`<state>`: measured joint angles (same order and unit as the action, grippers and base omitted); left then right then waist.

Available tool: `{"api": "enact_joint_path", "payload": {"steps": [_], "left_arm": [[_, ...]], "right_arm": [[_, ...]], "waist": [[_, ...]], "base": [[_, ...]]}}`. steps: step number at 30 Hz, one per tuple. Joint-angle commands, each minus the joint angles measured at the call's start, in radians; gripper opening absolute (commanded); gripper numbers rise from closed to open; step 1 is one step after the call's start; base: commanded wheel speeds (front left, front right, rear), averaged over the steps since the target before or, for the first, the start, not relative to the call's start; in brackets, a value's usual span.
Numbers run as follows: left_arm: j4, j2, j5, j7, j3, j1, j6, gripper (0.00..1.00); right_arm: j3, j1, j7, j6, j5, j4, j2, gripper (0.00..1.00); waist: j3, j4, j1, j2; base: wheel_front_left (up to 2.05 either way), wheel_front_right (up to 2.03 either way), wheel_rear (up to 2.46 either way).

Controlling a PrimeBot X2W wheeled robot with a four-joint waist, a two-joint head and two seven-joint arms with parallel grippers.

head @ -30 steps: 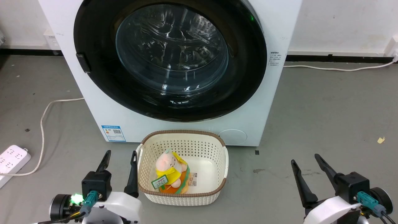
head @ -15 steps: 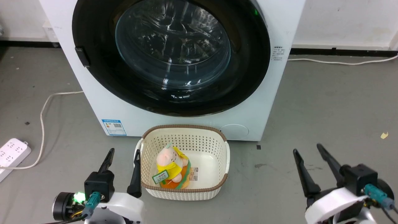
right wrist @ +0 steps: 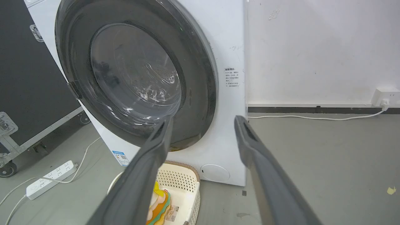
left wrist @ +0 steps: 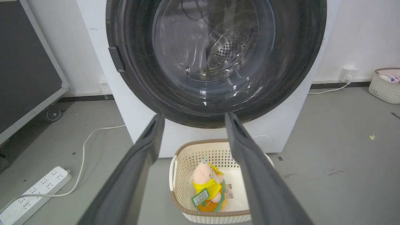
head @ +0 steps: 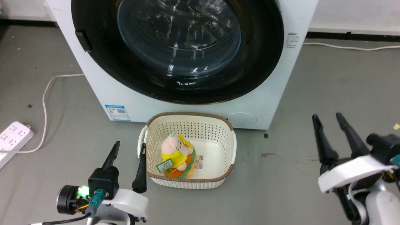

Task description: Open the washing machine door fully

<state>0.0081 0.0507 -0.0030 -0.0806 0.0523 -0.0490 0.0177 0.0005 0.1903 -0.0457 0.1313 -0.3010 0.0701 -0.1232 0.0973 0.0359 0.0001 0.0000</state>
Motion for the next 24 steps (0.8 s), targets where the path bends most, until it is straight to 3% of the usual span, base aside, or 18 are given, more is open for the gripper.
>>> {"api": "enact_joint_path", "payload": {"steps": [1, 19, 20, 21, 22, 24], "left_arm": [[0.000, 0.004, -0.003, -0.010, 0.004, -0.022, 0.001, 1.00], [-0.002, 0.003, -0.012, -0.048, 0.038, -0.069, 0.003, 1.00], [-0.002, 0.002, -0.012, -0.050, 0.040, -0.072, 0.003, 1.00], [-0.002, 0.002, -0.013, -0.052, 0.042, -0.075, 0.003, 1.00], [-0.003, 0.002, -0.013, -0.054, 0.043, -0.078, 0.003, 1.00], [-0.005, 0.002, -0.015, -0.058, 0.047, -0.083, 0.003, 1.00]], "right_arm": [[-0.006, 0.030, 0.003, 0.000, -0.029, 0.009, -0.012, 1.00], [-0.065, 0.291, 0.070, 0.000, -0.298, 0.135, -0.031, 1.00], [-0.068, 0.309, 0.078, 0.000, -0.310, 0.148, -0.034, 0.64], [-0.073, 0.328, 0.084, 0.000, -0.323, 0.161, -0.037, 0.05], [-0.077, 0.348, 0.090, 0.000, -0.333, 0.174, -0.040, 0.00], [-0.087, 0.390, 0.103, 0.000, -0.357, 0.204, -0.047, 0.00]], "waist": [[0.010, 0.007, -0.0001, 0.0000], [0.097, 0.056, -0.0001, 0.0000], [0.102, 0.059, -0.0001, 0.0000], [0.108, 0.062, -0.0001, 0.0000], [0.115, 0.064, -0.0001, 0.0000], [0.127, 0.070, -0.0001, 0.0000]], "base": [[0.00, 0.00, 0.00], [0.00, 0.00, 0.00], [0.00, 0.00, 0.00], [0.00, 0.00, 0.00], [0.00, 0.00, 0.00], [0.00, 0.00, 0.00]]}}
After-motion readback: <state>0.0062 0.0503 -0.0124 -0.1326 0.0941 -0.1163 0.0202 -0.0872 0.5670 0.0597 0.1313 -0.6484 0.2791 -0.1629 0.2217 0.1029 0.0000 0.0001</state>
